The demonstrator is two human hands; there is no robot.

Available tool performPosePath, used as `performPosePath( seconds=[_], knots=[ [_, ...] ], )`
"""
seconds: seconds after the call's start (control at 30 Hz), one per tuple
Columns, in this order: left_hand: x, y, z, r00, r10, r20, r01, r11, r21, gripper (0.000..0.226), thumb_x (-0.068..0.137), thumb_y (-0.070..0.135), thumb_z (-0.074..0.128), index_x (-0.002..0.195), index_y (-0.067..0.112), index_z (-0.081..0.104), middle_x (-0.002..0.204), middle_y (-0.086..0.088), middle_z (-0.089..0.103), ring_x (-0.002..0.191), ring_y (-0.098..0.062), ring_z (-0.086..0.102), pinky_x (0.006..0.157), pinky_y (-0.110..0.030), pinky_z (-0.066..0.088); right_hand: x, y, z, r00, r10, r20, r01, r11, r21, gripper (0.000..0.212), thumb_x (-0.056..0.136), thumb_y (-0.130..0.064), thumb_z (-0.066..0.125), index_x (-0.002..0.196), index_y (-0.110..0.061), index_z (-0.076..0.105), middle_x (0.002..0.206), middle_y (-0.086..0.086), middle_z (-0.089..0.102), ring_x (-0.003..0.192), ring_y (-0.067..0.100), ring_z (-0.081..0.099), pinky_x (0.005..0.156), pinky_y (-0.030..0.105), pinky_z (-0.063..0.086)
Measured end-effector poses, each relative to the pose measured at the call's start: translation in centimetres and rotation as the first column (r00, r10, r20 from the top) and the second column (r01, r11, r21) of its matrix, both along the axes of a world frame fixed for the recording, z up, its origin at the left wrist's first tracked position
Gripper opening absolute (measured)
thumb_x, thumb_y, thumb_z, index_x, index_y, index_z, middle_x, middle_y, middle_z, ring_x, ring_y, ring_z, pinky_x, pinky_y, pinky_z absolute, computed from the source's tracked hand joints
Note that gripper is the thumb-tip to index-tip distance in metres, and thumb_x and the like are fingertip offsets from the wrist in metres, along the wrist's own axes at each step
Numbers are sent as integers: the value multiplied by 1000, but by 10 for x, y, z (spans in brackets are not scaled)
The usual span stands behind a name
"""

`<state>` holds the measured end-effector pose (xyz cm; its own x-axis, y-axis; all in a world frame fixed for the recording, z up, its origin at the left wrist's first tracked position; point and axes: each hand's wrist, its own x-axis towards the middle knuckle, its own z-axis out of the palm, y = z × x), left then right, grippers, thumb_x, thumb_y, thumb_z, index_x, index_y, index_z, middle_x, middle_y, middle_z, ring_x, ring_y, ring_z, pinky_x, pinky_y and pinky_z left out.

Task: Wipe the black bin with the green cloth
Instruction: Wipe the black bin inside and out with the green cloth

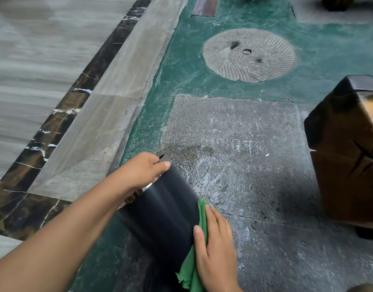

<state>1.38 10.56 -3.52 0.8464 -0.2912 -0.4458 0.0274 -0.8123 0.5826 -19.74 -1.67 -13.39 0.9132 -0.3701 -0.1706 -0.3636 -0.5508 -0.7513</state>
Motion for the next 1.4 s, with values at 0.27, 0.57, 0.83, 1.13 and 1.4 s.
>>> performPosePath(
  seconds=[0.27,0.57,0.83,1.13,1.4],
  knots=[
    [-17,-51,-5,973,-147,176,187,953,-240,46,94,34,56,68,-2,42,54,-5,43,49,-17,38,51,-43,38,26,-43,-31,952,-256,169,232,961,147,52,101,-33,33,152,-22,37,157,-8,36,147,6,27,121,33,22],
    [-8,-80,-33,926,-84,368,224,907,-357,49,93,42,49,65,1,43,59,-24,48,52,-18,38,54,-49,39,104,-100,-54,910,-354,216,328,933,149,54,104,-22,40,156,-21,27,163,-11,26,150,1,19,122,21,13],
    [-6,-72,-62,900,-64,432,226,914,-336,47,96,35,49,63,4,39,54,-21,47,51,-32,41,50,-44,36,109,-88,-58,879,-403,254,375,914,154,48,102,-8,45,150,-13,40,156,-9,36,146,4,30,121,22,19],
    [2,-43,-75,873,-14,488,206,916,-343,43,97,33,45,63,8,43,50,2,41,45,-12,37,44,-24,31,151,-52,-2,801,72,595,-22,996,-91,44,94,8,54,138,1,53,147,12,52,140,20,46,118,31,33],
    [3,-17,-75,831,-57,553,223,946,-237,27,95,41,42,68,40,38,56,18,45,53,0,47,52,-12,31,207,-89,15,596,679,428,-445,723,-528,54,100,-30,49,147,-5,43,158,10,38,149,24,31,118,51,29]
  ],
)
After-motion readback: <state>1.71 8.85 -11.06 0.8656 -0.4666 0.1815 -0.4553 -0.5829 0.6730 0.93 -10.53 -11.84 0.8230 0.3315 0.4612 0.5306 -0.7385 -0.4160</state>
